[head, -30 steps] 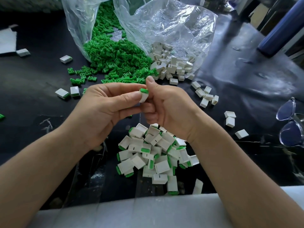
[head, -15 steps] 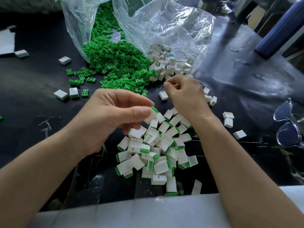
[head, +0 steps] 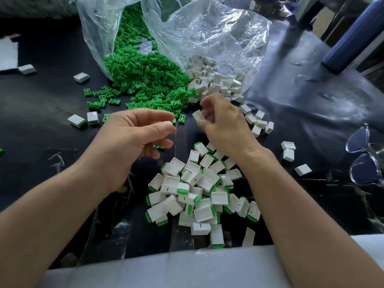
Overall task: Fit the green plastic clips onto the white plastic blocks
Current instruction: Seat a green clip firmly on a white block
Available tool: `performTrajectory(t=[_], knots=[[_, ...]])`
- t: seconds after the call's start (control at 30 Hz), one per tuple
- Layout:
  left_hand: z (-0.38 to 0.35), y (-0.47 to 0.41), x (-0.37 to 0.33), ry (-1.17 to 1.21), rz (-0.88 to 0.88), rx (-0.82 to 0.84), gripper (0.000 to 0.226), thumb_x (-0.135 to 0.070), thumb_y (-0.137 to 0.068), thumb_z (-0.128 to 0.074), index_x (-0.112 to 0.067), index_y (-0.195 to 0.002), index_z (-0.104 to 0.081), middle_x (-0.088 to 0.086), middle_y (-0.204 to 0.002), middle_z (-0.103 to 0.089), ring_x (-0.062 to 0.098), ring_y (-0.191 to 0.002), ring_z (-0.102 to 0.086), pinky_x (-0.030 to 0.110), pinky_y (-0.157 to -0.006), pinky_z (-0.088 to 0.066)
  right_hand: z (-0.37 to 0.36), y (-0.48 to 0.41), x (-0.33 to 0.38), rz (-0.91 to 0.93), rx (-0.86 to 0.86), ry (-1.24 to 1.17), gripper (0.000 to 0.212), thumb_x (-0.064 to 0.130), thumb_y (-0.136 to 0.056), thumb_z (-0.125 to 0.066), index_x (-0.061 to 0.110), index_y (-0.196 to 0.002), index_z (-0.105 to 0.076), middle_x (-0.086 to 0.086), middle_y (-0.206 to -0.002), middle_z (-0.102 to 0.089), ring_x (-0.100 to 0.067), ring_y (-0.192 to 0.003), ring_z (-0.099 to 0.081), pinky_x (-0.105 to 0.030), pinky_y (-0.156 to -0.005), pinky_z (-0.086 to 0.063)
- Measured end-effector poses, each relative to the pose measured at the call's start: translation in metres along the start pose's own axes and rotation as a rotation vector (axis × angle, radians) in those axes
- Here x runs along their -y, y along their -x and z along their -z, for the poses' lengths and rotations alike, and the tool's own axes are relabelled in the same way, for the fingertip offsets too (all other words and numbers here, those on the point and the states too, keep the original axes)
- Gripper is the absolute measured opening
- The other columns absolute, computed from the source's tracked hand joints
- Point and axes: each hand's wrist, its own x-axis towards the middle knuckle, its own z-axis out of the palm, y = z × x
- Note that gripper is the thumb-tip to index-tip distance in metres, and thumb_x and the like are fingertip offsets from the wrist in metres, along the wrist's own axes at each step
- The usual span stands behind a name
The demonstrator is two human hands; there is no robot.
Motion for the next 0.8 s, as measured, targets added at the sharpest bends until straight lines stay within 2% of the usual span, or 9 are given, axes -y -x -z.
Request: performTrajectory(t=[0.1,0.17,0.3,0.4,0.5,0.6,0.67,0.8], knots=[[0.001,-0.002,0.001,0.012,0.006,-0.048,0.034,-0.023,-0.057,-0.066,-0.017,-0.09,-0.066,0.002,-0.081,-0.069,0.006,-0.058,-0.065,0.015,-0.046,-0.049,-0.002,0.007,0.013,0.133,-0.03,-0.19,0.023,0.012,-0.085,-0.063,0.008,-0.107,-0.055,0.008,-0.083,-0.055,-0.007,-0.074,-0.054,-0.023,-0.076,-0.047],[0.0,-0.003,0.001,0.003,0.021,-0.049,0.036,-0.025,-0.056,-0.067,-0.017,-0.091,-0.065,0.002,-0.08,-0.069,0.006,-0.058,-0.065,0.015,-0.047,-0.049,-0.004,0.012,0.019,0.226,-0.017,-0.238,0.026,0.003,-0.08,-0.067,0.005,-0.103,-0.056,0.008,-0.081,-0.055,-0.008,-0.07,-0.054,-0.02,-0.07,-0.046],[0.001,-0.003,0.002,-0.016,0.029,-0.04,0.025,-0.021,-0.059,-0.067,-0.013,-0.082,-0.067,0.002,-0.065,-0.07,0.008,-0.056,-0.064,0.016,-0.051,-0.053,-0.008,0.017,0.025,0.286,0.103,-0.322,0.026,-0.006,-0.074,-0.067,0.003,-0.097,-0.058,0.006,-0.079,-0.057,-0.01,-0.071,-0.057,-0.023,-0.072,-0.05],[0.002,-0.003,0.002,0.026,0.021,-0.045,0.011,-0.007,-0.07,-0.065,-0.007,-0.081,-0.067,0.002,-0.061,-0.068,0.008,-0.054,-0.064,0.017,-0.051,-0.053,-0.005,0.014,0.024,0.219,0.099,-0.38,0.017,0.007,-0.08,-0.068,0.008,-0.096,-0.061,0.004,-0.082,-0.061,-0.011,-0.077,-0.06,-0.026,-0.077,-0.051],[0.001,-0.003,0.0,0.074,0.028,-0.037,0.012,0.006,-0.079,-0.059,-0.004,-0.081,-0.066,0.003,-0.063,-0.069,0.01,-0.056,-0.066,0.016,-0.054,-0.053,-0.006,0.007,0.014,0.088,0.015,-0.122,0.02,0.018,-0.088,-0.059,0.012,-0.107,-0.064,0.001,-0.098,-0.064,-0.014,-0.095,-0.058,-0.027,-0.088,-0.044],[0.001,-0.003,-0.002,0.113,0.036,-0.019,0.015,0.01,-0.08,-0.055,-0.003,-0.078,-0.063,0.007,-0.066,-0.07,0.014,-0.06,-0.069,0.018,-0.056,-0.055,-0.012,0.001,0.004,0.02,0.053,0.14,0.032,0.021,-0.093,-0.049,0.017,-0.124,-0.057,-0.006,-0.118,-0.055,-0.021,-0.115,-0.046,-0.031,-0.096,-0.036],[0.002,-0.002,-0.002,0.131,0.047,-0.014,0.016,0.011,-0.082,-0.053,-0.002,-0.078,-0.061,0.009,-0.068,-0.069,0.016,-0.06,-0.069,0.019,-0.056,-0.056,-0.016,0.0,0.004,0.016,0.092,0.205,0.035,0.024,-0.096,-0.045,0.02,-0.13,-0.052,-0.006,-0.12,-0.05,-0.023,-0.119,-0.04,-0.033,-0.097,-0.032],[0.001,-0.002,-0.002,0.136,0.052,-0.005,0.014,0.008,-0.084,-0.052,-0.003,-0.08,-0.059,0.008,-0.067,-0.07,0.016,-0.06,-0.07,0.019,-0.054,-0.055,-0.021,-0.001,0.005,0.03,0.111,0.262,0.033,0.03,-0.097,-0.042,0.017,-0.124,-0.055,-0.008,-0.117,-0.047,-0.026,-0.117,-0.038,-0.035,-0.096,-0.03]])
